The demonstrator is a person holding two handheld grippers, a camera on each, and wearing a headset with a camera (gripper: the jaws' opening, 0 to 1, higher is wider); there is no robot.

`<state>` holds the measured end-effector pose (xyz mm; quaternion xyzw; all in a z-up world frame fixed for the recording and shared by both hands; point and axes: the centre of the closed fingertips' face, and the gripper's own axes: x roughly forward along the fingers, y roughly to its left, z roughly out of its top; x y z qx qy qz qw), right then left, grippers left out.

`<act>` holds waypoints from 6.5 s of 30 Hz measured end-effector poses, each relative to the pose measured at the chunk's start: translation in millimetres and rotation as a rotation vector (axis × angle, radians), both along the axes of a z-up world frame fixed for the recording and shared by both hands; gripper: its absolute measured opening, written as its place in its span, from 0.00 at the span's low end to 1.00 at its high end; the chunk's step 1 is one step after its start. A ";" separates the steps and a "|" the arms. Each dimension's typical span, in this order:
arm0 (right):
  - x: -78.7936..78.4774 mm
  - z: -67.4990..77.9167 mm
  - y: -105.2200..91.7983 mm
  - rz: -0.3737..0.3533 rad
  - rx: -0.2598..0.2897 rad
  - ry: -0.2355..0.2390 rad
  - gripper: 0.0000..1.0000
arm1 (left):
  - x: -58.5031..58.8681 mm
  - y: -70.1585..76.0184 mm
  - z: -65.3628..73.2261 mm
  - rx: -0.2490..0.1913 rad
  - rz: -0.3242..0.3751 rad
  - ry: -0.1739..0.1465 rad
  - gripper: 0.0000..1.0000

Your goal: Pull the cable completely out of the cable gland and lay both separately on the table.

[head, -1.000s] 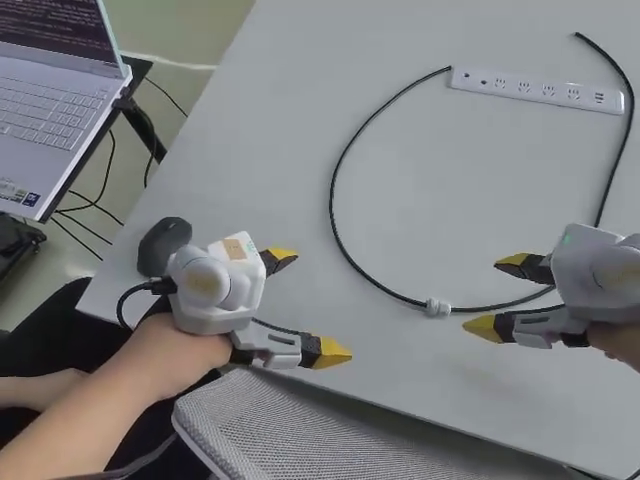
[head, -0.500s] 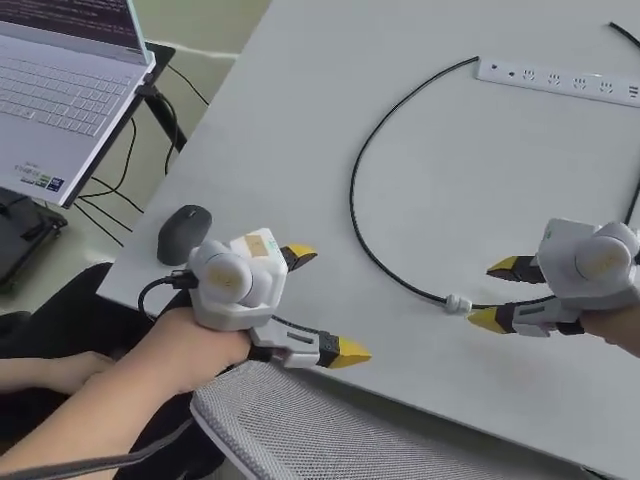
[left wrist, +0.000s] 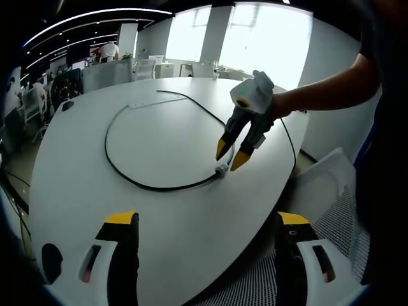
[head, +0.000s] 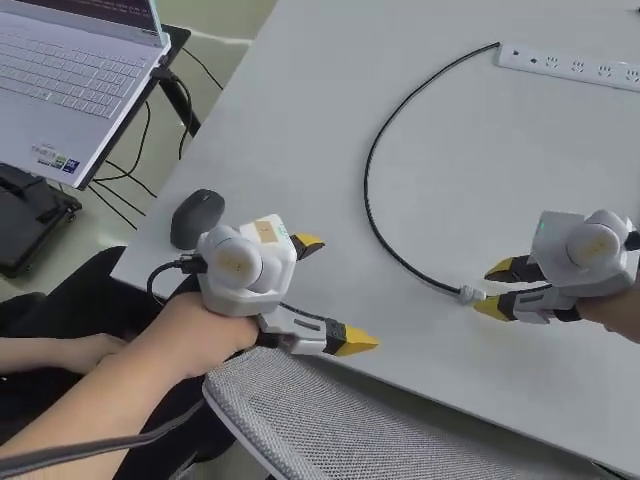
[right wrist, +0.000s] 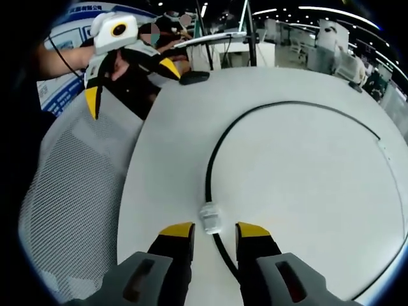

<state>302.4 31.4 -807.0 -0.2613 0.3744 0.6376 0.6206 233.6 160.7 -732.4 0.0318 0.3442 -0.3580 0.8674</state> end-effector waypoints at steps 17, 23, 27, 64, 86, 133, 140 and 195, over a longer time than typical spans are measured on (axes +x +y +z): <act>-1.3 -8.1 1.2 0.022 -0.017 0.026 0.11 | -1.7 2.8 0.4 0.000 0.005 0.007 0.86; -2.8 -9.0 2.1 0.030 -0.019 0.031 0.09 | -0.7 3.6 1.6 -0.001 0.009 0.004 0.86; -3.8 -7.7 1.5 0.024 -0.022 0.034 0.08 | 0.0 3.7 2.7 -0.001 0.008 0.001 0.85; -23.2 68.7 -1.2 -0.011 0.024 0.039 0.07 | 24.6 -59.5 40.1 -0.079 -0.111 -0.067 0.79; -47.2 106.7 -3.0 0.041 0.053 0.066 0.06 | 21.0 -108.3 46.0 -0.105 -0.289 -0.082 0.67; -67.5 142.7 -7.9 0.184 0.137 0.054 0.06 | 10.2 -143.9 68.6 -0.279 -0.431 -0.105 0.17; -66.0 142.4 -9.1 0.210 0.152 0.024 0.06 | 11.3 -144.8 69.5 -0.288 -0.419 -0.089 0.17; -71.4 156.5 -9.8 0.022 0.362 0.525 0.08 | 9.9 -149.1 77.7 -0.180 -0.521 -0.143 0.15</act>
